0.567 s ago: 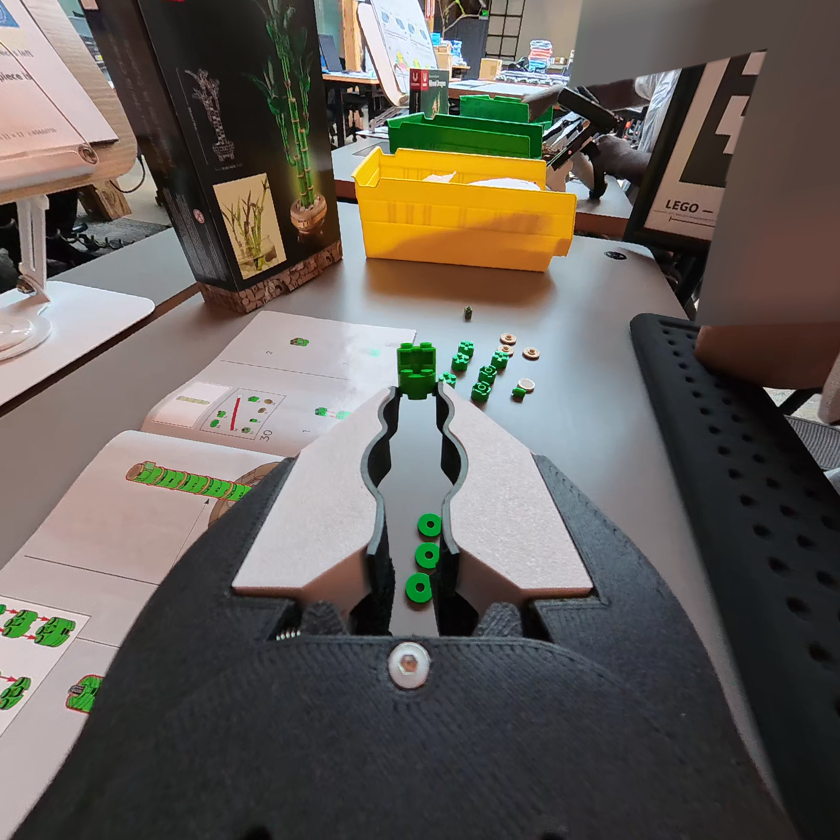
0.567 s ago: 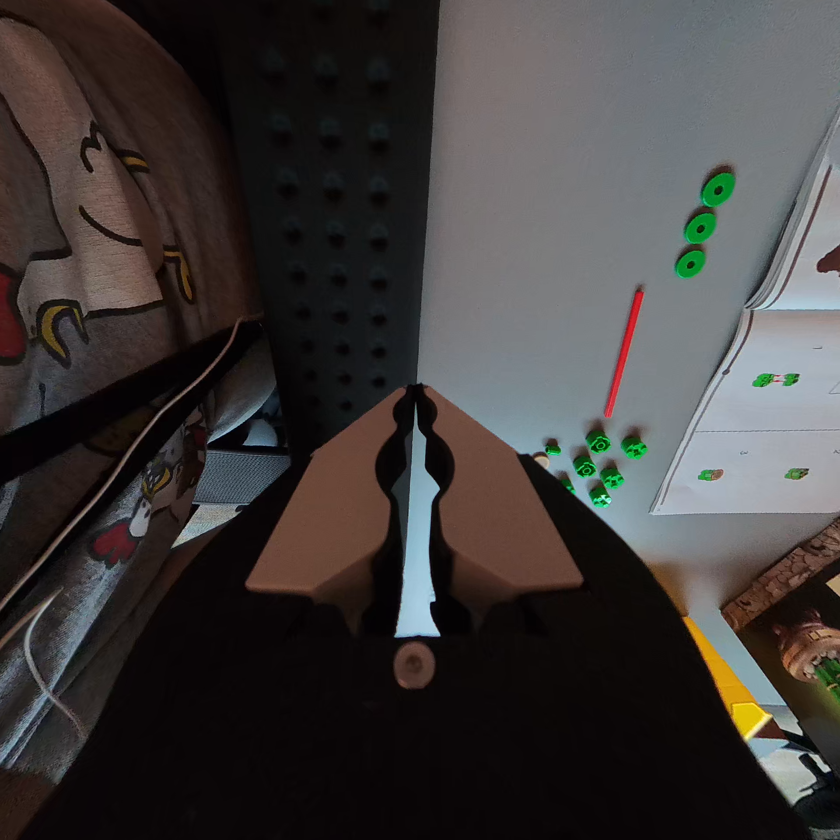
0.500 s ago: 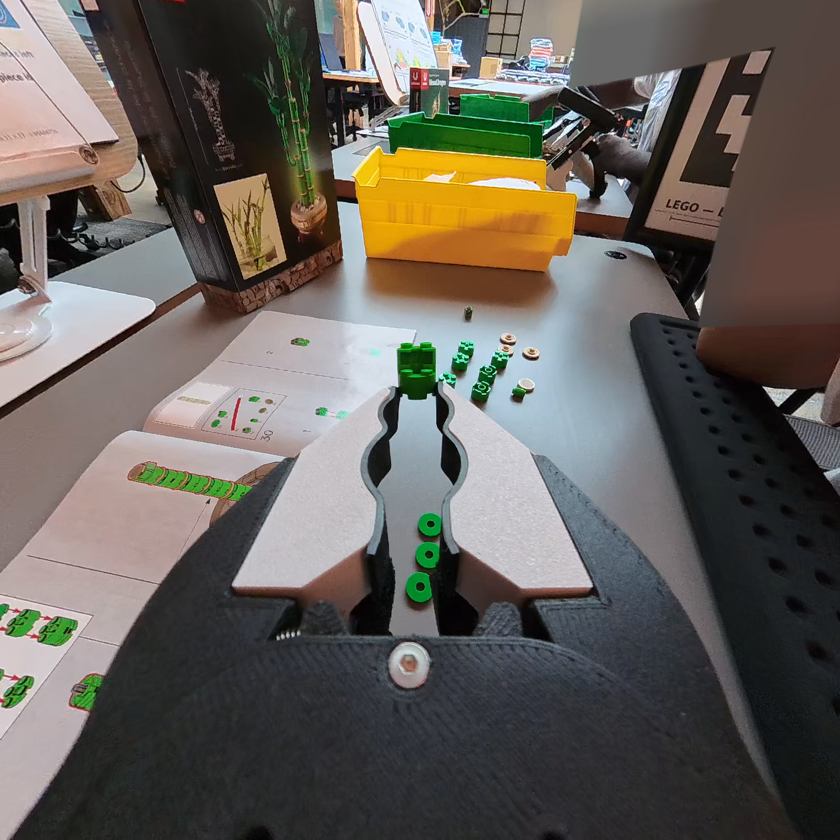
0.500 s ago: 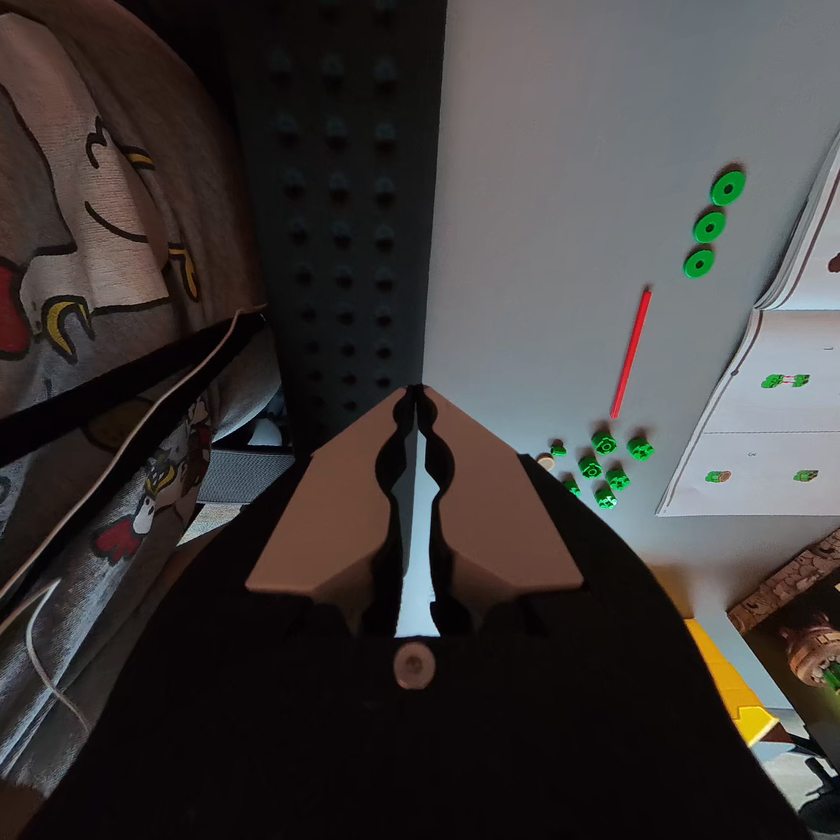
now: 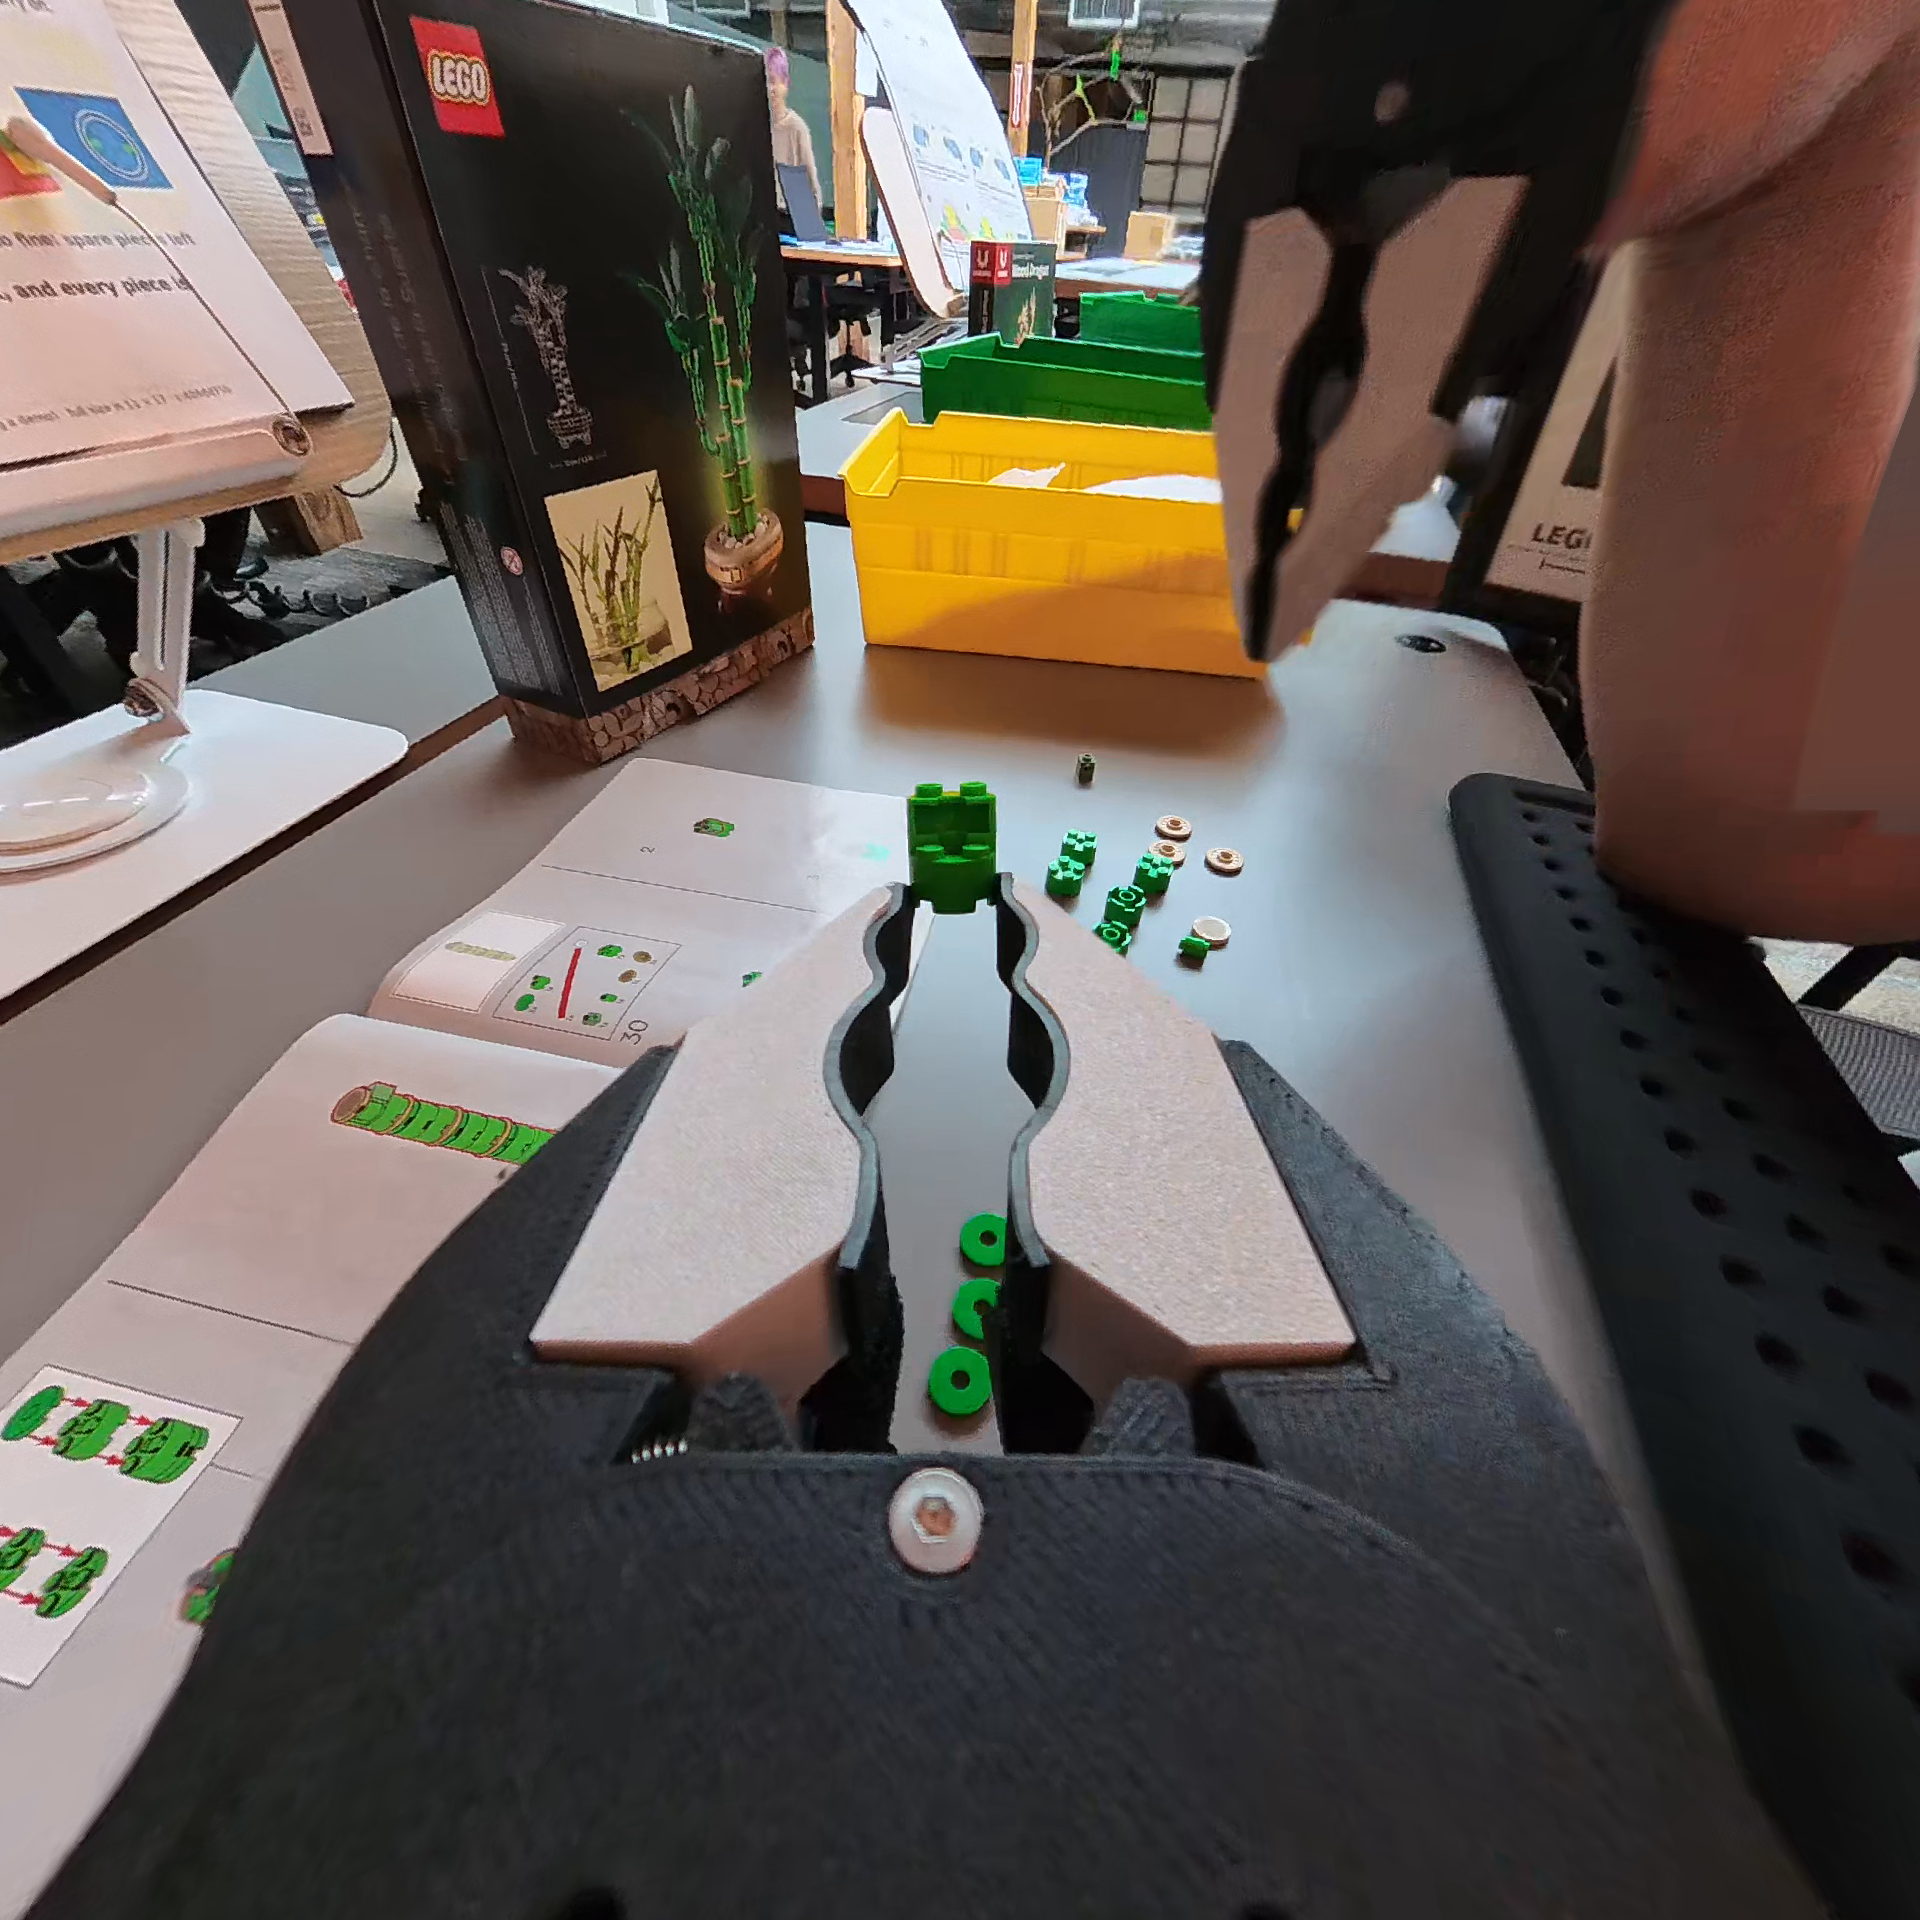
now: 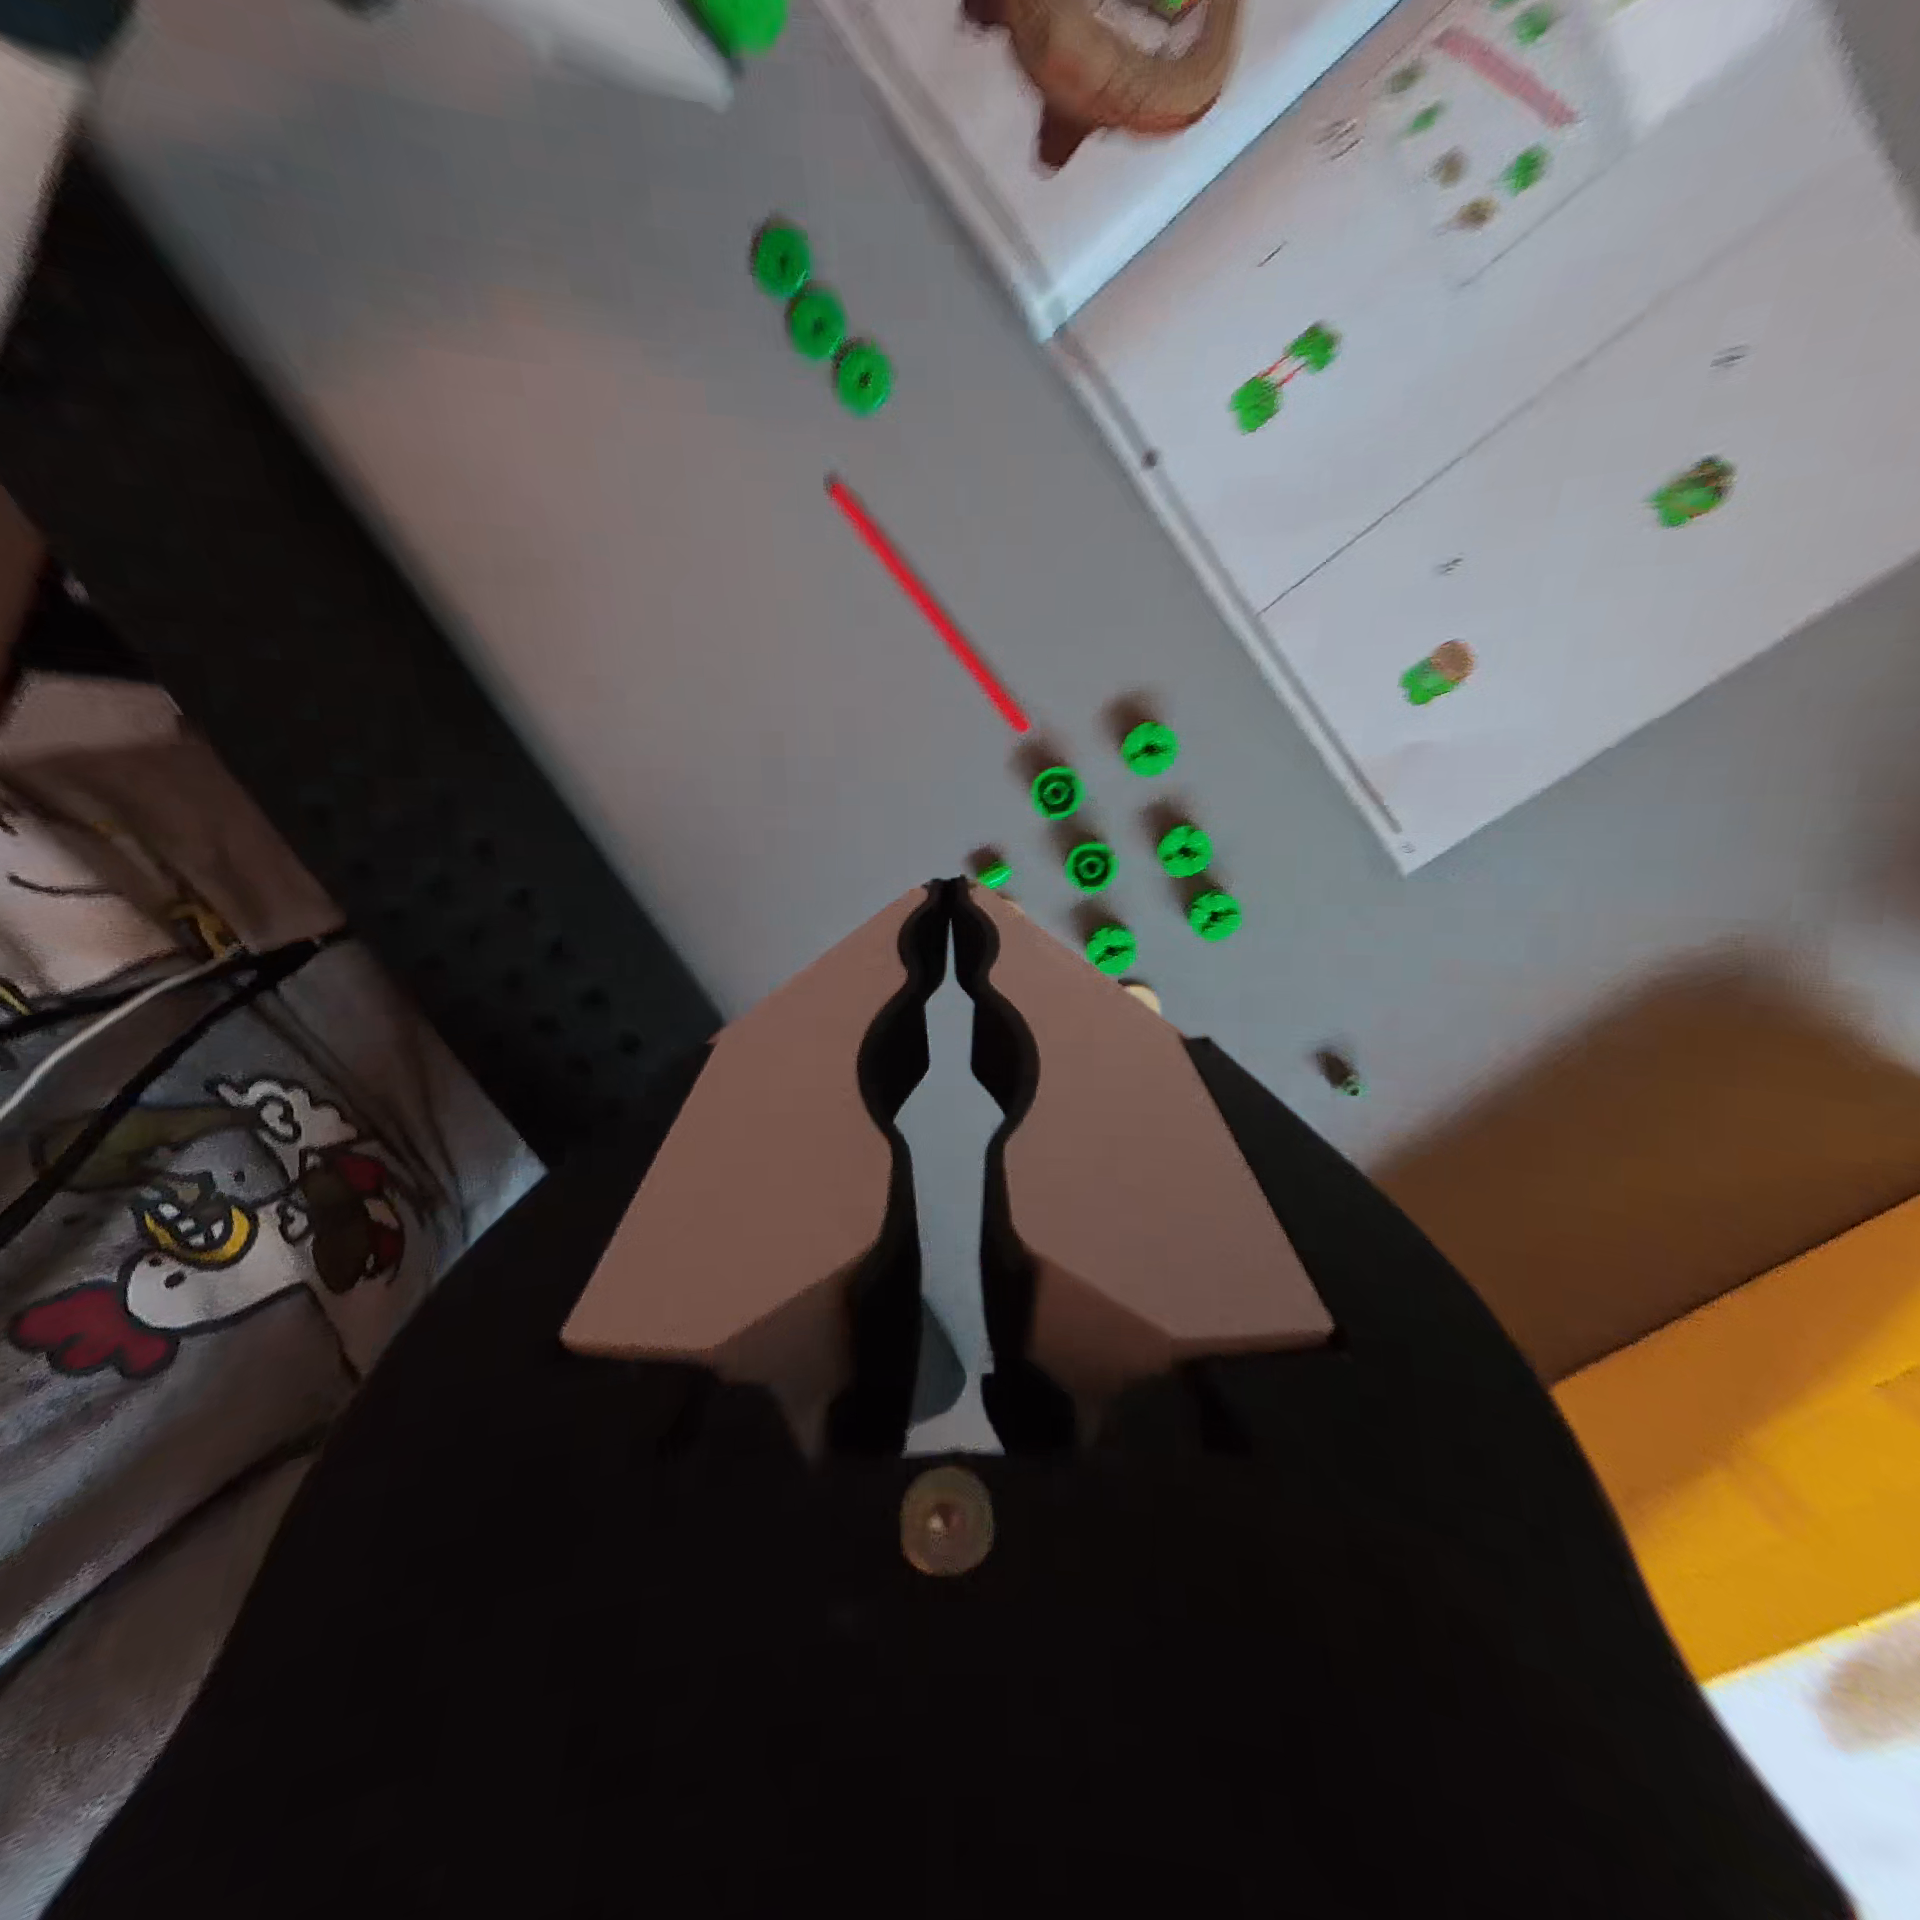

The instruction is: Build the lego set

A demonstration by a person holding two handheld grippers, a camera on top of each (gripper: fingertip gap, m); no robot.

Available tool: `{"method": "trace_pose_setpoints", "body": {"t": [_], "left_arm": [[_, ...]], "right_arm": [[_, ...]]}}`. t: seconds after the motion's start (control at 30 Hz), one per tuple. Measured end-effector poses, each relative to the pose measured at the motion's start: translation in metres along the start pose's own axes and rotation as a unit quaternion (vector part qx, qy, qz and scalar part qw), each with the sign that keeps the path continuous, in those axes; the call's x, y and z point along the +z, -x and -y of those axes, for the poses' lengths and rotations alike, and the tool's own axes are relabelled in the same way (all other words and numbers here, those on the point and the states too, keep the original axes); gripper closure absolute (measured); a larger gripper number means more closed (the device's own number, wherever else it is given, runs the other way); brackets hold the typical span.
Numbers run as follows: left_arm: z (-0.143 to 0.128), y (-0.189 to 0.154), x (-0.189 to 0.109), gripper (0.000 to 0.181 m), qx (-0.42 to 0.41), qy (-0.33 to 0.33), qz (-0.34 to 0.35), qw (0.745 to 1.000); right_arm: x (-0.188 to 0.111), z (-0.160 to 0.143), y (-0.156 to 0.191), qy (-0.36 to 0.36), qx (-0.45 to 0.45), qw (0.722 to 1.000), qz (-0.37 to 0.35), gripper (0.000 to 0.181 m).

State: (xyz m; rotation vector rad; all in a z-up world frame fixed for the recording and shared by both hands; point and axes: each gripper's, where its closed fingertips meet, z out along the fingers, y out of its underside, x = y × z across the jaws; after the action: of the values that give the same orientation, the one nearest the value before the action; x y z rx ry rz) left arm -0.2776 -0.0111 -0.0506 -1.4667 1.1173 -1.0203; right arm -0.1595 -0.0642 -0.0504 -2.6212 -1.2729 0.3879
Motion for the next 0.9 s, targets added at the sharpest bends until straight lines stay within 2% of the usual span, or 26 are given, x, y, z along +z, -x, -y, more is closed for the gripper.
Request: {"method": "trace_pose_setpoints", "body": {"t": [0.03,0.17,0.23,0.3,0.37,0.43,0.53,0.67,0.77,0.9], "left_arm": [[0.000,0.000,0.001,0.167,-0.007,-0.003,-0.002,1.000],[-0.001,-0.002,0.004,0.167,-0.029,-0.004,-0.012,0.999],[0.000,-0.005,0.003,0.167,-0.042,-0.006,-0.027,0.999],[0.004,-0.006,0.002,0.167,-0.069,-0.012,-0.040,0.997],[0.005,-0.004,0.001,0.167,-0.097,-0.013,-0.043,0.994],[0.006,0.000,-0.001,0.167,-0.110,-0.018,-0.039,0.993],[0.007,0.005,-0.005,0.167,-0.107,-0.025,-0.028,0.994],[0.006,0.005,-0.005,0.167,-0.103,-0.025,-0.027,0.994],[0.004,0.003,-0.002,0.167,-0.100,-0.020,-0.030,0.994],[0.000,0.002,0.001,0.167,-0.093,-0.010,-0.028,0.995]], "right_arm": [[-0.006,0.004,-0.008,-0.031,0.010,0.999,0.006,0.181],[-0.021,0.025,-0.012,-0.122,0.014,0.991,0.050,0.181],[-0.023,0.041,-0.001,-0.155,-0.037,0.984,0.081,0.181],[-0.020,0.058,0.003,-0.197,-0.109,0.971,0.076,0.180],[-0.014,0.064,-0.009,-0.216,-0.129,0.967,0.029,0.180],[-0.012,0.071,-0.011,-0.260,-0.168,0.951,0.003,0.179],[-0.014,0.083,-0.020,-0.361,-0.211,0.906,-0.060,0.178],[-0.008,0.092,-0.051,-0.469,-0.192,0.846,-0.165,0.179],[0.013,0.088,-0.066,-0.440,-0.204,0.844,-0.228,0.178],[0.011,0.093,-0.069,-0.446,-0.215,0.825,-0.272,0.178]]}}
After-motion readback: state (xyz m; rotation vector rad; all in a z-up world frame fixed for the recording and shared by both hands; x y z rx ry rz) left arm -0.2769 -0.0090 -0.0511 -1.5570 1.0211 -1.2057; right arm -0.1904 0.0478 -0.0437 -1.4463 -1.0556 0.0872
